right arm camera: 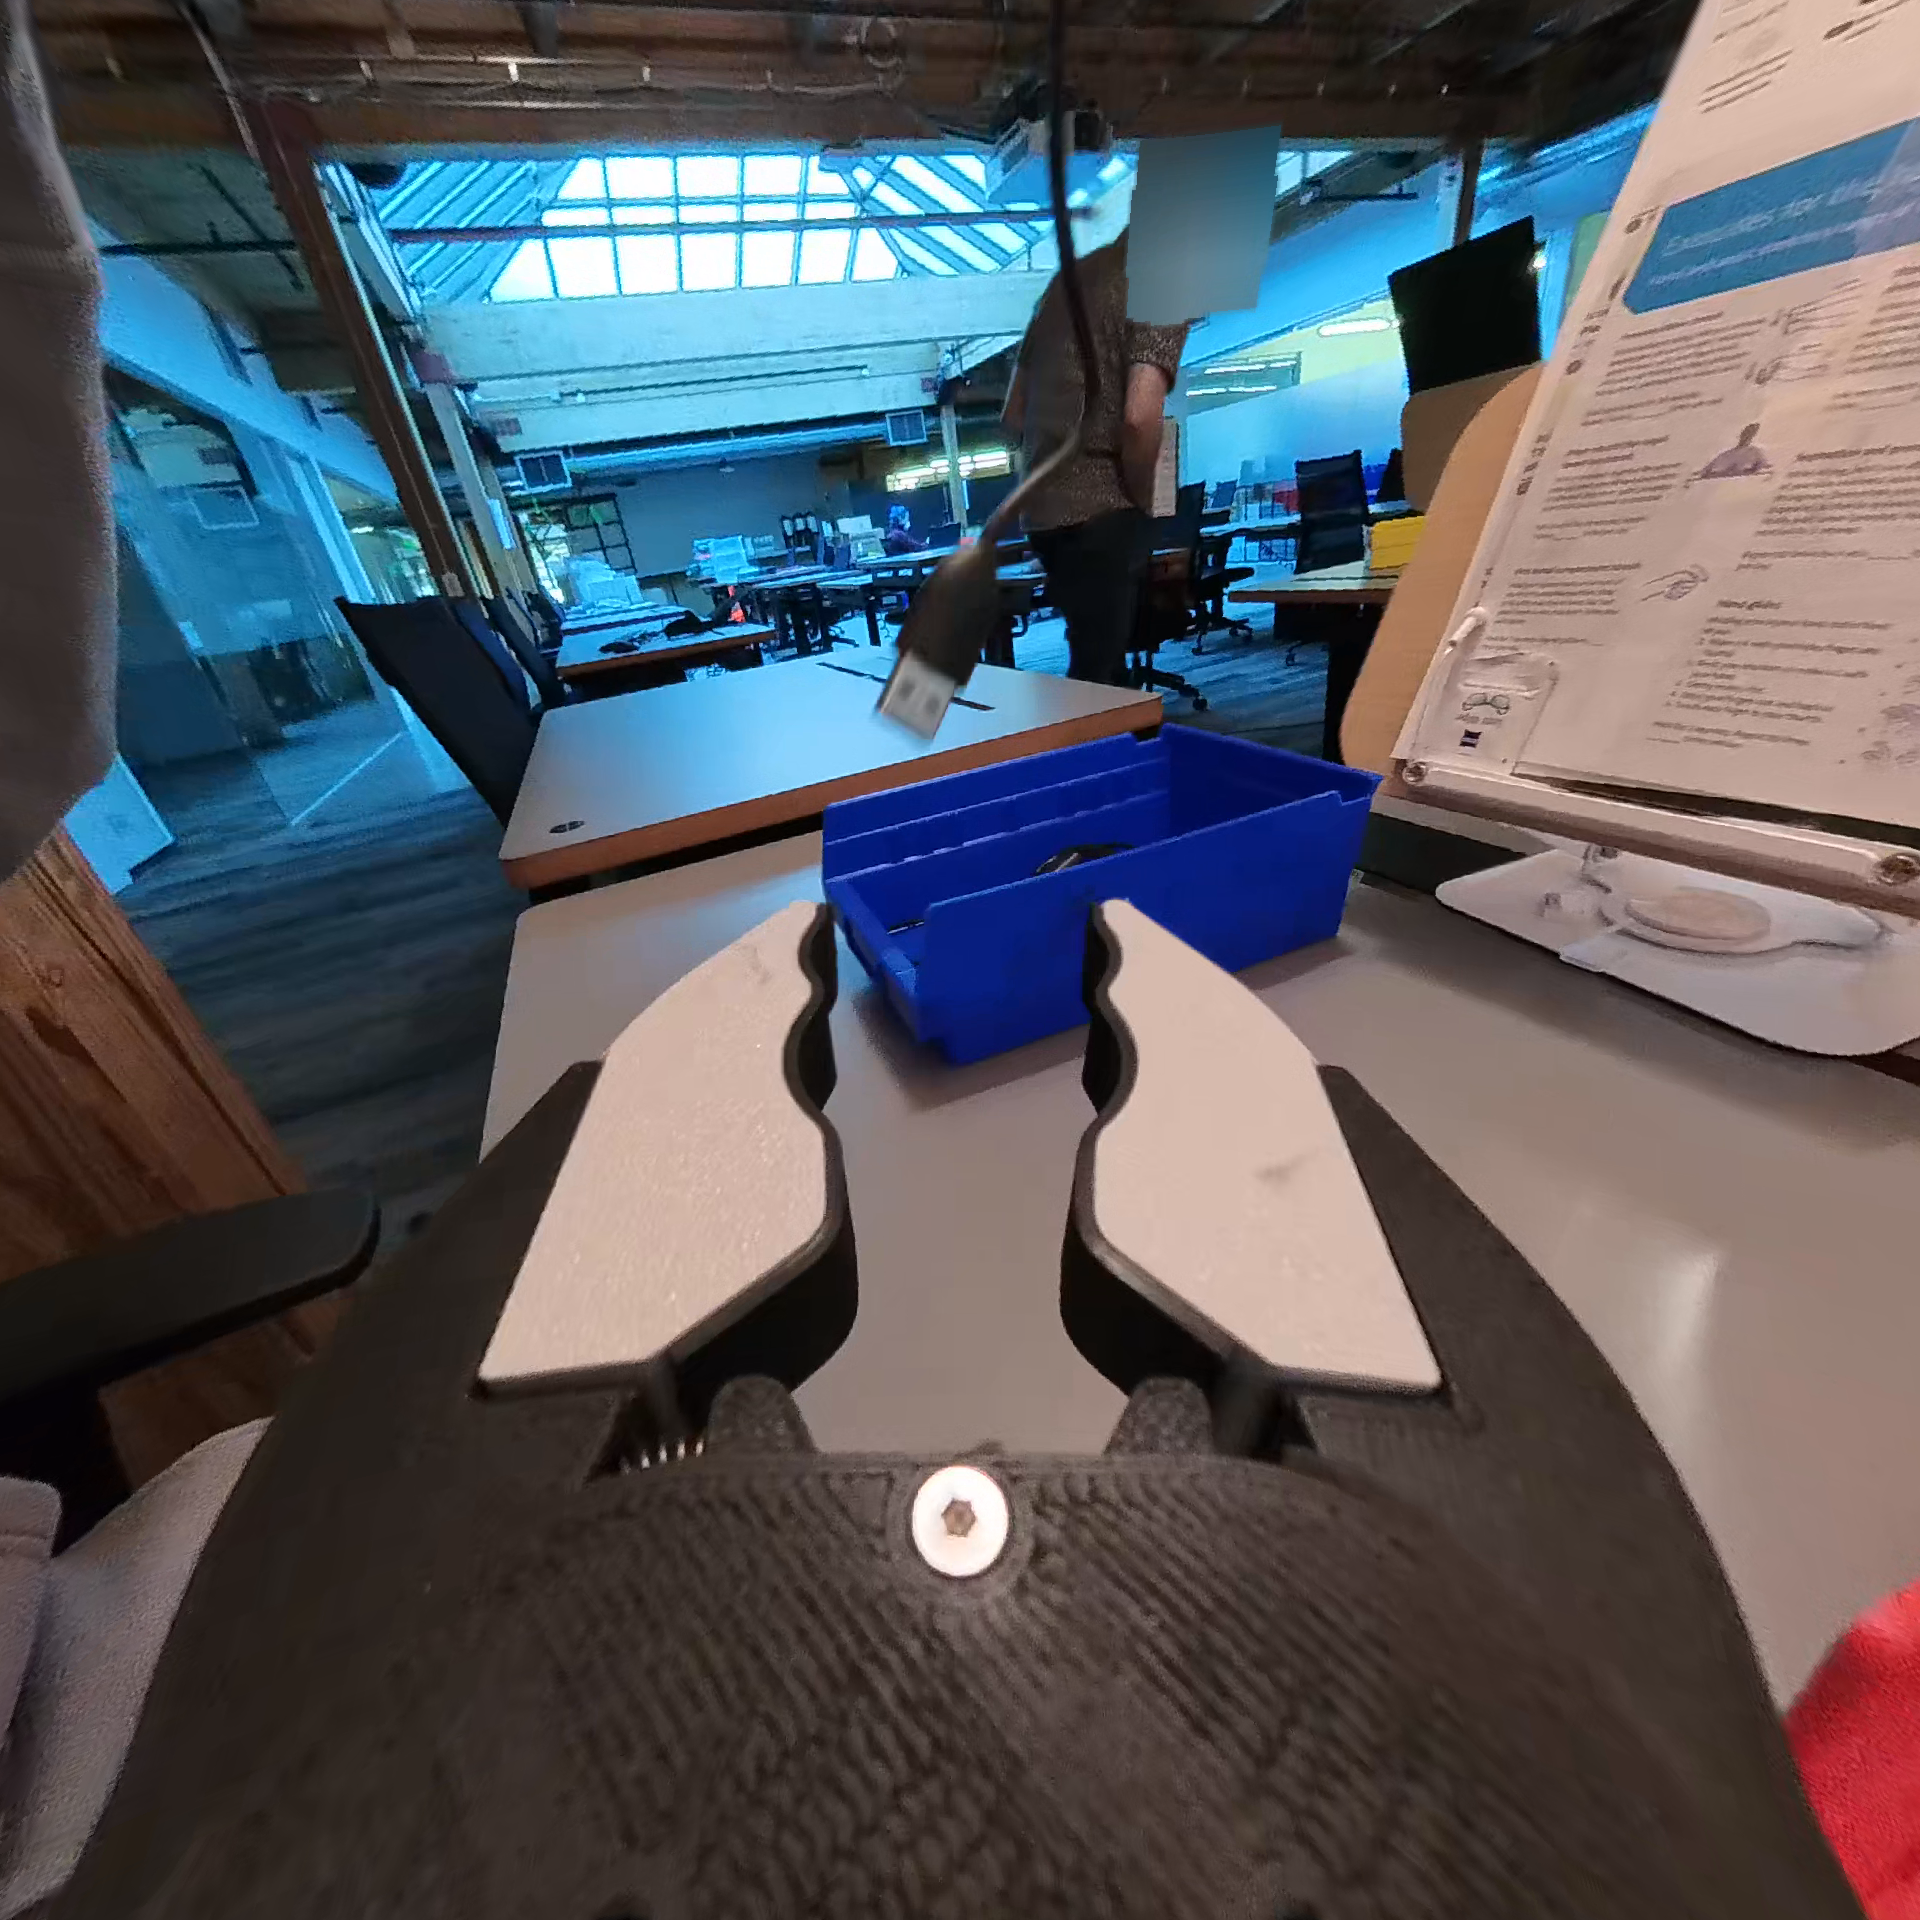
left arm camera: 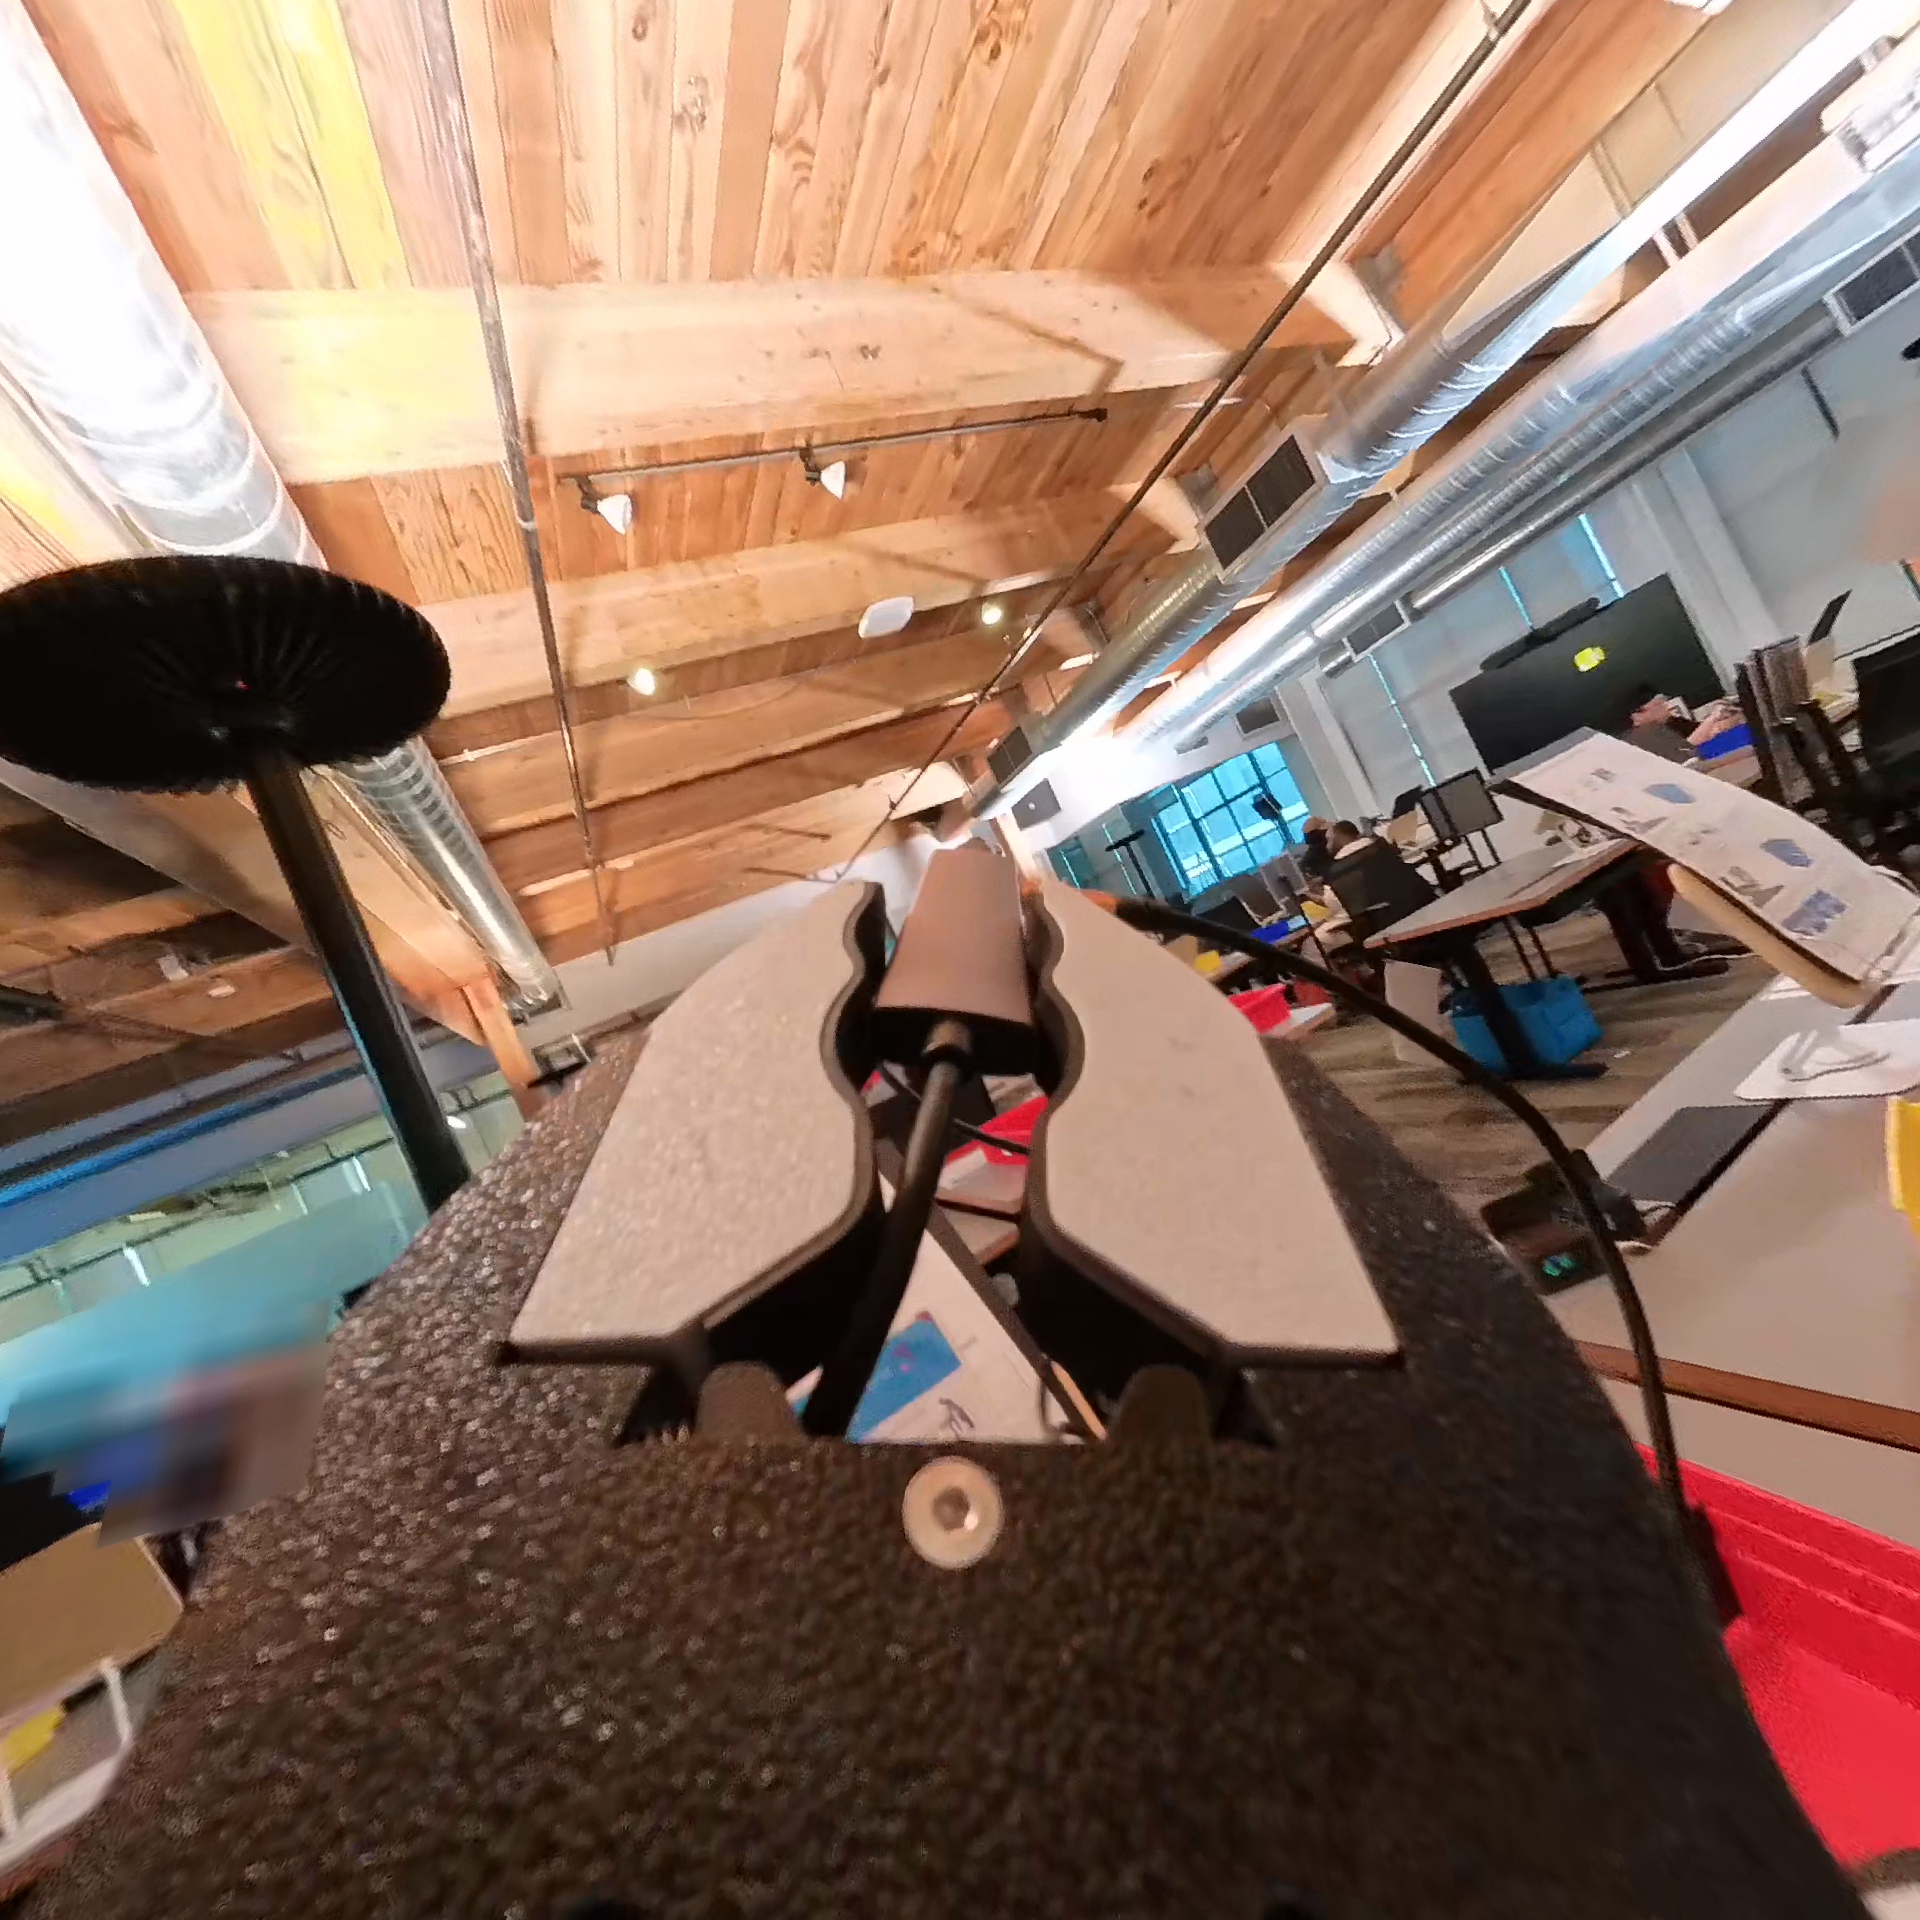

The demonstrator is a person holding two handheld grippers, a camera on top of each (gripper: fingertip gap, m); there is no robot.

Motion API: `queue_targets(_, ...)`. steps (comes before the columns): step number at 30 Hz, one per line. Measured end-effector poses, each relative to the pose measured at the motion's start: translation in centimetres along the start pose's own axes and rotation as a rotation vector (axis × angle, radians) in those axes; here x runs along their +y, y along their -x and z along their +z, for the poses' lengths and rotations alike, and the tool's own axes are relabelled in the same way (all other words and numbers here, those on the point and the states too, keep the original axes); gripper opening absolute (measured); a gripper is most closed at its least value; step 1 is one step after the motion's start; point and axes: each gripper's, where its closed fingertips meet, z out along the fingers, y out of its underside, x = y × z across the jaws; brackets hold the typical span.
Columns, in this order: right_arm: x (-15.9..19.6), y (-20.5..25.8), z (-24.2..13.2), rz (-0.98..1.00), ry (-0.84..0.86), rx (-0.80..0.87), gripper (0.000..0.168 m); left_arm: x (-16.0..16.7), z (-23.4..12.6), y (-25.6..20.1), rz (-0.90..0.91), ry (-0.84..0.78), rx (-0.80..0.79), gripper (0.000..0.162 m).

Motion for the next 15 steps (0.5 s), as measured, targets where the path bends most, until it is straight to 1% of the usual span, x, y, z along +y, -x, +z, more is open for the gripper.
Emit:
queue_targets(2,-0.2,-1.3,-0.9,0.031,-0.004,0.029,0.045,1.3,-0.4,-0.6,-0.023,0.028,0.005,0.025)
queue_targets(4,-0.2,-3.9,-2.4,0.065,0.023,0.133,0.041,4.2,-1.3,-1.4,-0.028,0.089,-0.01,0.025)
queue_targets(7,0.2,-8.4,-5.9,0.07,0.087,0.322,0.042,11.2,-3.7,-2.5,-0.057,0.219,-0.058,0.025)
queue_targets(9,0.1,-10.4,-8.1,0.083,0.113,0.412,0.043,16.9,-6.0,-3.5,-0.128,0.317,-0.093,0.025)
queue_targets(10,-0.4,-10.9,-8.8,0.082,0.097,0.438,0.043,19.8,-7.4,-4.1,-0.169,0.365,-0.111,0.025)
queue_targets(12,-1.9,-10.3,-9.0,0.053,0.031,0.42,0.042,25.1,-10.1,-6.1,-0.244,0.446,-0.129,0.025)
queue_targets(15,-2.9,-7.1,-6.8,-0.002,-0.037,0.291,0.041,31.6,-14.0,-9.7,-0.271,0.541,-0.125,0.026)
